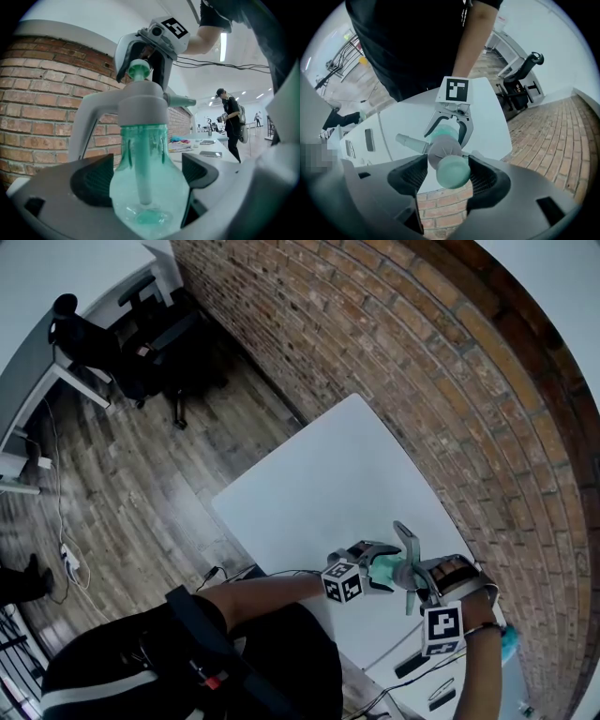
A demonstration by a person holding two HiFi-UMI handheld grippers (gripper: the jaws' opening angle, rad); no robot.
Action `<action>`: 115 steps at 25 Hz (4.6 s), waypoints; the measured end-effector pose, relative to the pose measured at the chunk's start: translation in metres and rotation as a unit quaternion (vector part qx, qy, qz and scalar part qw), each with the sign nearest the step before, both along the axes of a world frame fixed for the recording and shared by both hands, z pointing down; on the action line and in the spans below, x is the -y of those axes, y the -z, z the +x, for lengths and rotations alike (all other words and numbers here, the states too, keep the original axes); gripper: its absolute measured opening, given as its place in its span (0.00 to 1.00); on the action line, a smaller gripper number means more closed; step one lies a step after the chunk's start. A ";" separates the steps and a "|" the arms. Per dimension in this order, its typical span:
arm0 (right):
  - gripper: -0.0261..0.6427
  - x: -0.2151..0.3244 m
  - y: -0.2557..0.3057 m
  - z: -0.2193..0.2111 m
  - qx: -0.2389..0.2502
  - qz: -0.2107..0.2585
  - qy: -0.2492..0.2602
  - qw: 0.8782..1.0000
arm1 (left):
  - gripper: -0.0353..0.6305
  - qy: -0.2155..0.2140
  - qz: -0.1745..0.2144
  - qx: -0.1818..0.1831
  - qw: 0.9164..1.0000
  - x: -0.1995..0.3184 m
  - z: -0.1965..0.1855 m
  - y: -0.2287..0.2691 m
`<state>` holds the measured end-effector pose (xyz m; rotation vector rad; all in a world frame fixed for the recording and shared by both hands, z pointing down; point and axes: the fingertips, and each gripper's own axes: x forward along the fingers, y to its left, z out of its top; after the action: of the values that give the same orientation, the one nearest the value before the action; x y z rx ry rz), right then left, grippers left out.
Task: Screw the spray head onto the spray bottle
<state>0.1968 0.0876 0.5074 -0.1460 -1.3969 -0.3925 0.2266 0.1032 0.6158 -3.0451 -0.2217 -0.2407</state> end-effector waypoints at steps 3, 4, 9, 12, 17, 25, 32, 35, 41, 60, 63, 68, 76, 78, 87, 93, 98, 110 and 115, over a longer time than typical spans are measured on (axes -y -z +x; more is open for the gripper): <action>0.45 -0.002 -0.005 -0.003 -0.009 -0.003 0.036 0.999 | 0.74 0.000 -0.001 0.000 1.000 0.000 0.000 0.000; 0.45 -0.003 -0.007 -0.003 -0.015 -0.003 0.051 0.999 | 0.74 -0.001 -0.001 0.000 1.000 0.000 0.001 0.000; 0.45 -0.009 -0.010 -0.008 -0.039 -0.011 0.120 0.992 | 0.74 -0.001 -0.001 0.001 1.000 0.000 0.000 0.000; 0.45 -0.007 -0.011 -0.005 -0.056 -0.008 0.158 0.986 | 0.74 -0.003 -0.003 0.002 1.000 0.000 0.000 0.000; 0.45 -0.004 -0.012 0.002 -0.074 -0.009 0.192 0.979 | 0.74 -0.006 -0.004 0.002 1.000 0.000 0.000 -0.001; 0.45 -0.008 -0.019 -0.004 -0.042 -0.012 0.172 0.984 | 0.74 -0.009 -0.005 0.000 1.000 0.000 -0.001 -0.001; 0.45 -0.002 -0.016 0.000 -0.016 -0.023 0.037 0.999 | 0.74 -0.009 -0.003 -0.002 1.000 0.000 -0.001 0.000; 0.45 0.000 -0.017 -0.001 -0.004 -0.022 -0.031 0.999 | 0.74 -0.007 -0.003 -0.002 1.000 0.000 -0.001 -0.001; 0.45 -0.001 -0.018 -0.001 0.029 -0.016 -0.142 0.989 | 0.74 -0.008 -0.004 -0.001 1.000 0.000 -0.001 0.000; 0.45 0.007 -0.015 0.005 0.113 0.015 -0.483 0.868 | 0.74 -0.008 -0.003 -0.005 1.000 0.000 -0.001 0.000; 0.45 0.008 -0.015 0.006 0.118 0.021 -0.513 0.850 | 0.74 -0.007 -0.003 -0.006 1.000 0.001 -0.001 0.001; 0.45 0.009 -0.015 0.008 0.127 0.032 -0.558 0.819 | 0.74 -0.007 -0.003 -0.006 1.000 0.000 0.000 0.001; 0.45 0.011 -0.010 0.010 0.196 0.032 -0.644 0.739 | 0.74 -0.008 -0.003 -0.006 1.000 0.000 -0.002 0.001; 0.45 0.011 -0.009 0.011 0.206 0.037 -0.658 0.723 | 0.74 -0.007 -0.002 -0.006 1.000 0.000 -0.002 0.001; 0.45 0.011 -0.009 0.015 0.230 0.070 -0.710 0.661 | 0.74 -0.004 -0.003 -0.005 1.000 -0.001 -0.001 0.000; 0.45 0.010 -0.010 0.015 0.213 0.098 -0.708 0.666 | 0.74 -0.005 -0.004 -0.007 1.000 0.000 0.000 0.000; 0.45 0.019 0.004 0.003 0.214 0.098 -0.630 0.740 | 0.74 -0.008 -0.008 -0.006 1.000 0.000 -0.001 0.001; 0.45 0.000 -0.006 -0.013 0.124 -0.003 -0.287 0.950 | 0.74 -0.016 -0.014 -0.004 1.000 0.001 -0.001 -0.001; 0.45 -0.004 -0.017 -0.007 0.061 -0.017 -0.175 0.983 | 0.74 -0.017 -0.015 -0.004 1.000 0.001 -0.002 0.000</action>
<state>0.1896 0.0914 0.5247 0.0980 -1.5172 -0.0869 0.2249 0.1019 0.6161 -3.0682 -0.2799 -0.2250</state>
